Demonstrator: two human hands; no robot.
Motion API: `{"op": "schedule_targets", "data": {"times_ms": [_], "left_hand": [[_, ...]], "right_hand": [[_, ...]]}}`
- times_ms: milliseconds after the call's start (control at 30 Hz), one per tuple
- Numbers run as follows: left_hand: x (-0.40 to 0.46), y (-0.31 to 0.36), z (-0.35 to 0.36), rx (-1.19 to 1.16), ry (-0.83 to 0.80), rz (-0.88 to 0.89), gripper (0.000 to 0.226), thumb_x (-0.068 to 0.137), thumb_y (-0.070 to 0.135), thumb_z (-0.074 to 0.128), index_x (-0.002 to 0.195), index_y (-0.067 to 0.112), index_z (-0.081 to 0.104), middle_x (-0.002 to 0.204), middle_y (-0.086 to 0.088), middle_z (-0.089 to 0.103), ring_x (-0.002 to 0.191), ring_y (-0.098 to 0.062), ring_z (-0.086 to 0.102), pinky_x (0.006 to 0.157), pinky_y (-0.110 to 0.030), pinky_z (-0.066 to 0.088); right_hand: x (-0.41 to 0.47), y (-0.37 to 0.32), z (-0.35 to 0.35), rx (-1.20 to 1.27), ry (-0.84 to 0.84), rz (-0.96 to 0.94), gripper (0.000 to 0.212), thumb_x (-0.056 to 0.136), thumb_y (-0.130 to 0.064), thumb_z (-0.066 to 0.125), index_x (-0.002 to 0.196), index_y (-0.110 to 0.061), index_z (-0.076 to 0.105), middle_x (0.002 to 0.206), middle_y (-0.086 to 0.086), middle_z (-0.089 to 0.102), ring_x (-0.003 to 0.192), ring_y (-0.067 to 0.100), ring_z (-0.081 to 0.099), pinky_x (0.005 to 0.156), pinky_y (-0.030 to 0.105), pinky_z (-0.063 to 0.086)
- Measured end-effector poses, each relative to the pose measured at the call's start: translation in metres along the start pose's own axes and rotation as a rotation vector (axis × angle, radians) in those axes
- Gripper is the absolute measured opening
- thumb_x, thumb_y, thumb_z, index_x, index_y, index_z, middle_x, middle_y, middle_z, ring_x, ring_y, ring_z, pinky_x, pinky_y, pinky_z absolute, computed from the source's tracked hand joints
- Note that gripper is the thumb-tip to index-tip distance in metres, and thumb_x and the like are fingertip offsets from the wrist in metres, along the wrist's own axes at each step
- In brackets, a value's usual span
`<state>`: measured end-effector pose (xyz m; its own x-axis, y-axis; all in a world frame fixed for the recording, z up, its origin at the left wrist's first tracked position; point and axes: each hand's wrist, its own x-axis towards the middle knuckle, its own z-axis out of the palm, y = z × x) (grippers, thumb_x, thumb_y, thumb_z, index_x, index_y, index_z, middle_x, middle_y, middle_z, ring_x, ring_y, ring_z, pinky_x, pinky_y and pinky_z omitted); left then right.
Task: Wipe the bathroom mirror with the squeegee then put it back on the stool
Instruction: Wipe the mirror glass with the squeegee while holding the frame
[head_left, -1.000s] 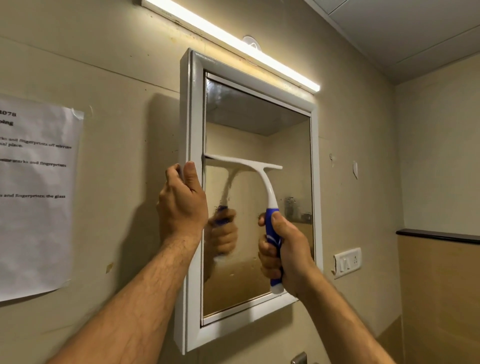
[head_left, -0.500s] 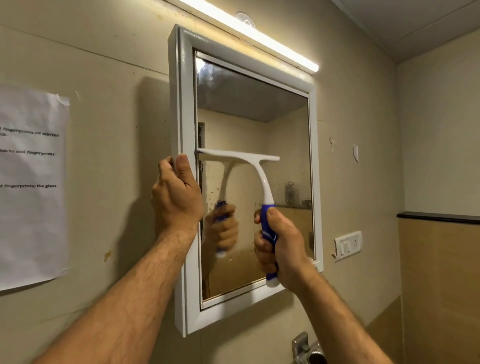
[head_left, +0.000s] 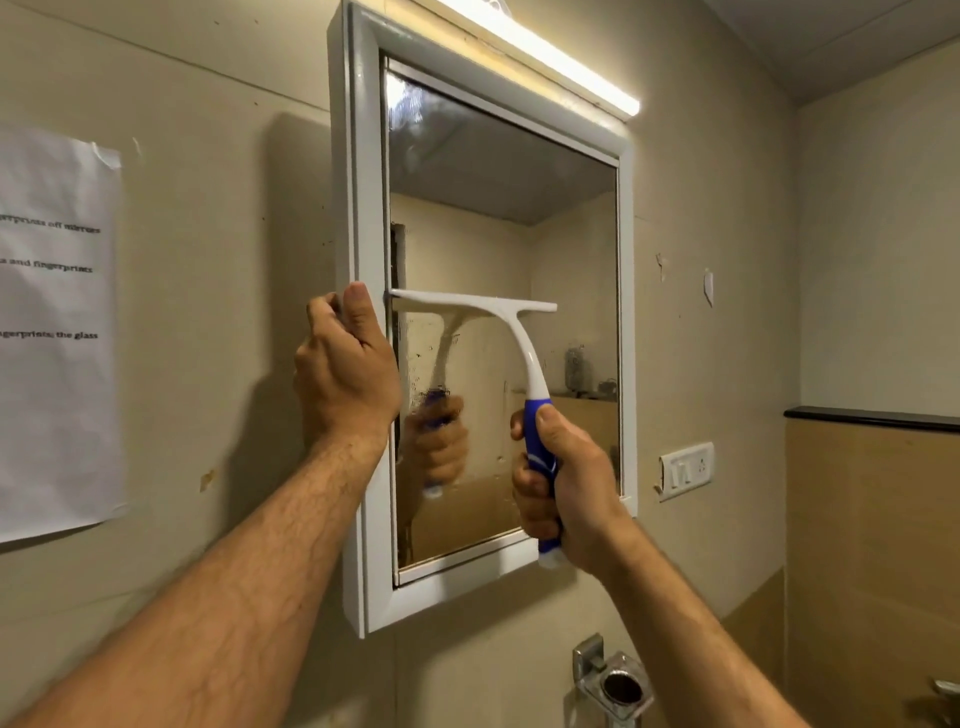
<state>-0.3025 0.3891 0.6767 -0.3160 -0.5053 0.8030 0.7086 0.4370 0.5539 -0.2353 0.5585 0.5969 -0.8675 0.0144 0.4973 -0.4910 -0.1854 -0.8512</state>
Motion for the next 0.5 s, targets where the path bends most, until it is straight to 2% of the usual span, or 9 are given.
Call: {"op": "schedule_targets", "data": {"times_ms": [133, 300, 433, 500], "left_hand": [[-0.008, -0.005, -0.001, 0.006, -0.010, -0.025, 0.048, 0.098, 0.054, 0.022, 0.096, 0.015, 0.050, 0.065, 0.011, 0.048, 0.057, 0.000, 0.044, 0.043, -0.021, 0.027], [-0.017, -0.012, -0.005, 0.039, -0.002, -0.026, 0.043, 0.099, 0.052, 0.022, 0.091, 0.018, 0.048, 0.062, 0.015, 0.043, 0.050, 0.002, 0.036, 0.041, -0.012, 0.018], [-0.021, -0.016, -0.006, 0.029, 0.003, -0.019, 0.041, 0.100, 0.049, 0.024, 0.090, 0.017, 0.047, 0.060, 0.014, 0.041, 0.049, 0.000, 0.035, 0.039, -0.011, 0.026], [-0.023, -0.018, -0.006, 0.026, -0.003, -0.021, 0.044, 0.099, 0.051, 0.022, 0.090, 0.017, 0.047, 0.061, 0.010, 0.045, 0.051, -0.007, 0.041, 0.042, -0.016, 0.026]], "right_hand": [[0.001, -0.008, 0.000, 0.005, -0.008, 0.029, 0.036, 0.097, -0.049, 0.040, 0.089, -0.017, 0.056, 0.057, 0.000, 0.042, 0.044, 0.014, 0.031, 0.044, 0.023, 0.029], [-0.029, 0.028, -0.001, 0.045, -0.012, 0.070, 0.038, 0.092, -0.051, 0.043, 0.086, -0.016, 0.057, 0.055, 0.000, 0.039, 0.044, 0.013, 0.028, 0.043, 0.023, 0.027], [-0.030, 0.031, -0.001, 0.038, -0.006, 0.050, 0.038, 0.092, -0.052, 0.045, 0.084, -0.017, 0.057, 0.054, 0.000, 0.039, 0.041, 0.012, 0.029, 0.041, 0.020, 0.028], [-0.019, 0.019, -0.002, 0.037, -0.005, 0.034, 0.036, 0.093, -0.050, 0.044, 0.085, -0.017, 0.057, 0.055, -0.001, 0.041, 0.041, 0.012, 0.029, 0.041, 0.020, 0.028]]}}
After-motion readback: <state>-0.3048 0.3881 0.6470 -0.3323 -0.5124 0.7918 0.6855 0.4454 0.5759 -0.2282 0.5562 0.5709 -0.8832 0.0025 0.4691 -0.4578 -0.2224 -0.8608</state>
